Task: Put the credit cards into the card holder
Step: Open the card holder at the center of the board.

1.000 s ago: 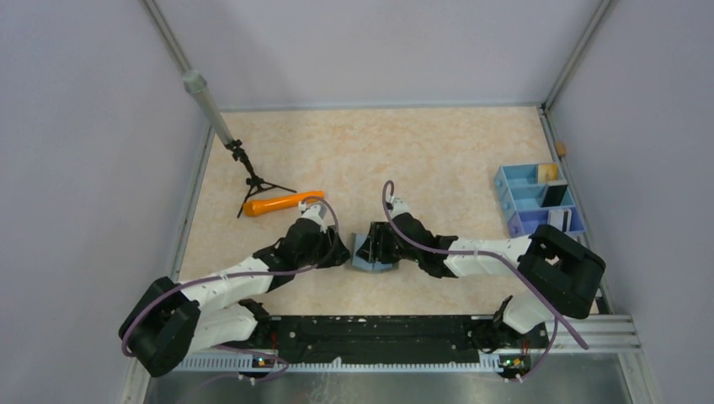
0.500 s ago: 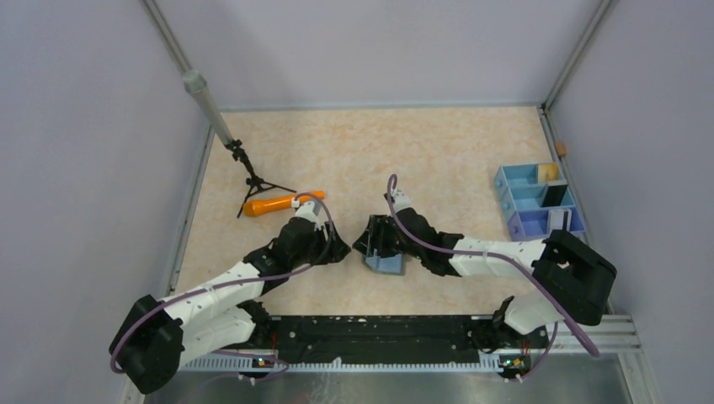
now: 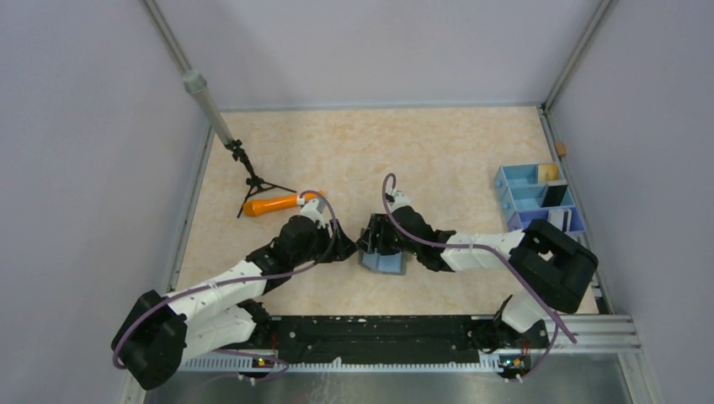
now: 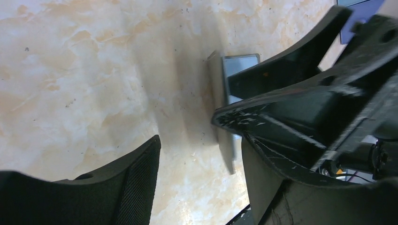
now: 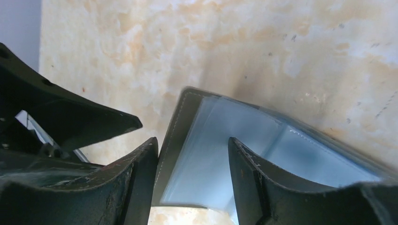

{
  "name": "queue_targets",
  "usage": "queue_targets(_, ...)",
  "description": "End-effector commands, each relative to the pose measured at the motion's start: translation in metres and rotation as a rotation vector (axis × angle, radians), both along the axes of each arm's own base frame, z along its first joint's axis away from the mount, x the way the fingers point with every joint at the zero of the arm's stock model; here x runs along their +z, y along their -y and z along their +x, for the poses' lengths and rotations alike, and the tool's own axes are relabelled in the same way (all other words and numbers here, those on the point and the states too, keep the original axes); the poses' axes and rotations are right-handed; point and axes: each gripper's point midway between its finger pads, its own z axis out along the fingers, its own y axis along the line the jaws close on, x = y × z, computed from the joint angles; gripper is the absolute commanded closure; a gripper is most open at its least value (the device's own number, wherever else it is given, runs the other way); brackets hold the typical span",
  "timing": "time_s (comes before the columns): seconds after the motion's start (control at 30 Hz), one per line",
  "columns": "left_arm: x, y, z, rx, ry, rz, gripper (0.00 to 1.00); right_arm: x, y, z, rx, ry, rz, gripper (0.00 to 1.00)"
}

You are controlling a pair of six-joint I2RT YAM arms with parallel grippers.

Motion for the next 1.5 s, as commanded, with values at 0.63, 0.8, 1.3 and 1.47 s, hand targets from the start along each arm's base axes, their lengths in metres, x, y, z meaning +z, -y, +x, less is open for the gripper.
queue_targets(0.63,-0.027,0.005,-0.009,0.054,-0.091,-0.107,0.49,0.001,-0.016,0.008,-0.012,-0.027,0.037,0.47)
queue_targets(0.8,-0.037,0.009,-0.014,0.057,-0.137,-0.152,0.49,0.005,-0.014,0.011,-0.029,-0.020,0.032,0.47)
queue_targets(1.3,-0.027,0.018,-0.015,0.066,-0.124,-0.276,0.56,-0.008,-0.008,0.011,-0.062,-0.049,0.007,0.51)
queue_targets(1.47,-0.021,0.017,-0.016,0.070,-0.104,-0.308,0.56,-0.010,-0.008,0.011,-0.065,-0.056,0.007,0.51)
